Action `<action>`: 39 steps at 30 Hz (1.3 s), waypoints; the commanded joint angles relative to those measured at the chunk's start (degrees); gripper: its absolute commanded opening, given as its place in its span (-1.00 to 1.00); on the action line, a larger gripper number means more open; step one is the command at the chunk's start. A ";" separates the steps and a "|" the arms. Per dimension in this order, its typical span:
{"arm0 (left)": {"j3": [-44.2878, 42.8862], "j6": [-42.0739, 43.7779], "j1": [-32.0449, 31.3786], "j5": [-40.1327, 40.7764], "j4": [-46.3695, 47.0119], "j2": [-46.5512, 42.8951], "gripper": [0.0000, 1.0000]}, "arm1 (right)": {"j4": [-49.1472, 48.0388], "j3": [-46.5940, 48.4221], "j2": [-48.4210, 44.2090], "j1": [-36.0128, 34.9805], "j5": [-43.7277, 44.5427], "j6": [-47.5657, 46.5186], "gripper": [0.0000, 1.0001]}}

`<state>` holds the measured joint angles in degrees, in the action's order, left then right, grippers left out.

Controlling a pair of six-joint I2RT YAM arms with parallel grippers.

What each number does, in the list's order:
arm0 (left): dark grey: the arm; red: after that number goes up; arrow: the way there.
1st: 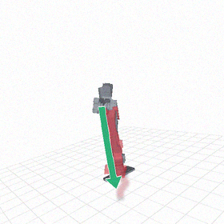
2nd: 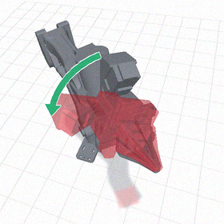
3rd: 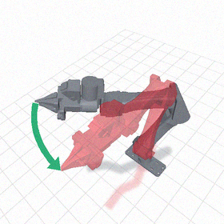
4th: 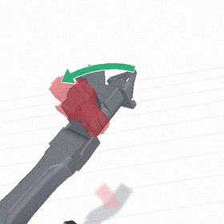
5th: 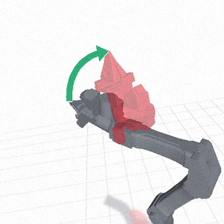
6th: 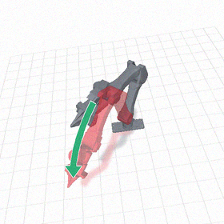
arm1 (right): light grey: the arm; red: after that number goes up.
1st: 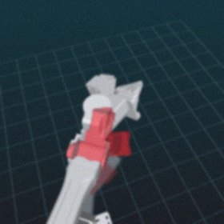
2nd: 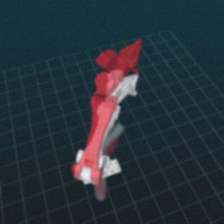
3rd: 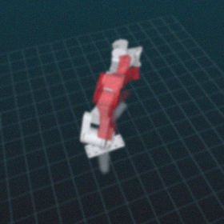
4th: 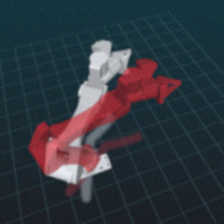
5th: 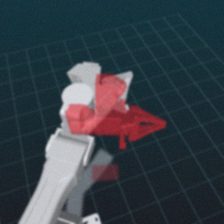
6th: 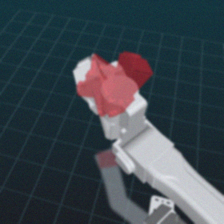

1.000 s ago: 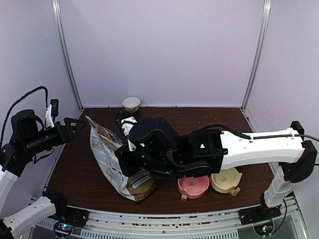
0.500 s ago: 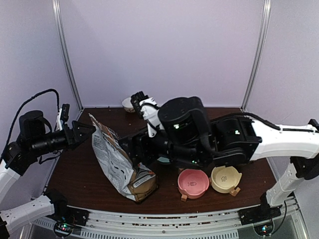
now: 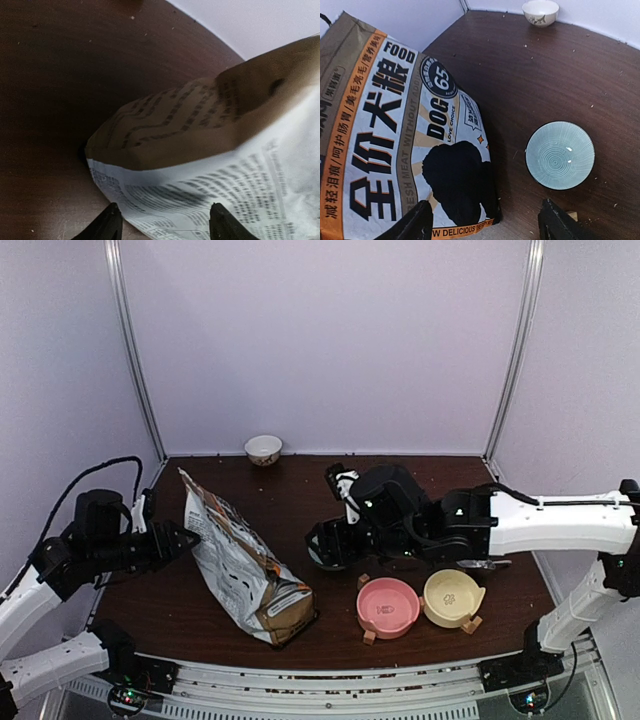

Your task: Serve the pet food

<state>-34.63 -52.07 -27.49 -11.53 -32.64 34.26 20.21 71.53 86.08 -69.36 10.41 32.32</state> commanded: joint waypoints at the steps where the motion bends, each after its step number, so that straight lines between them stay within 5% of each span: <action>1: 3.25 1.70 -0.35 1.64 3.80 4.70 0.22 | -5.48 -0.23 4.49 -0.15 -7.01 0.96 0.47; 7: 4.54 5.06 -0.38 -0.64 18.90 15.80 0.20 | -9.82 -0.50 10.99 -0.28 -15.14 2.35 0.46; 14: -4.65 9.62 -0.70 -3.70 32.11 29.20 0.20 | -13.20 -1.00 10.72 -2.71 -18.04 2.21 0.46; 23: -13.96 13.05 -0.76 3.92 15.93 23.27 0.40 | -2.19 0.64 4.37 -2.60 -5.67 3.66 0.49; 28: -18.32 10.48 -1.22 -2.58 7.47 17.12 0.49 | 4.54 5.25 2.25 -2.45 -2.43 3.73 0.47; 39: -23.22 4.87 -12.37 -3.66 -0.82 13.57 0.57 | 8.55 10.37 1.55 -2.51 1.53 3.36 0.47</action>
<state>-55.20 -44.99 -37.50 -14.81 -29.91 48.36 25.82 80.64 89.14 -71.99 8.38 35.77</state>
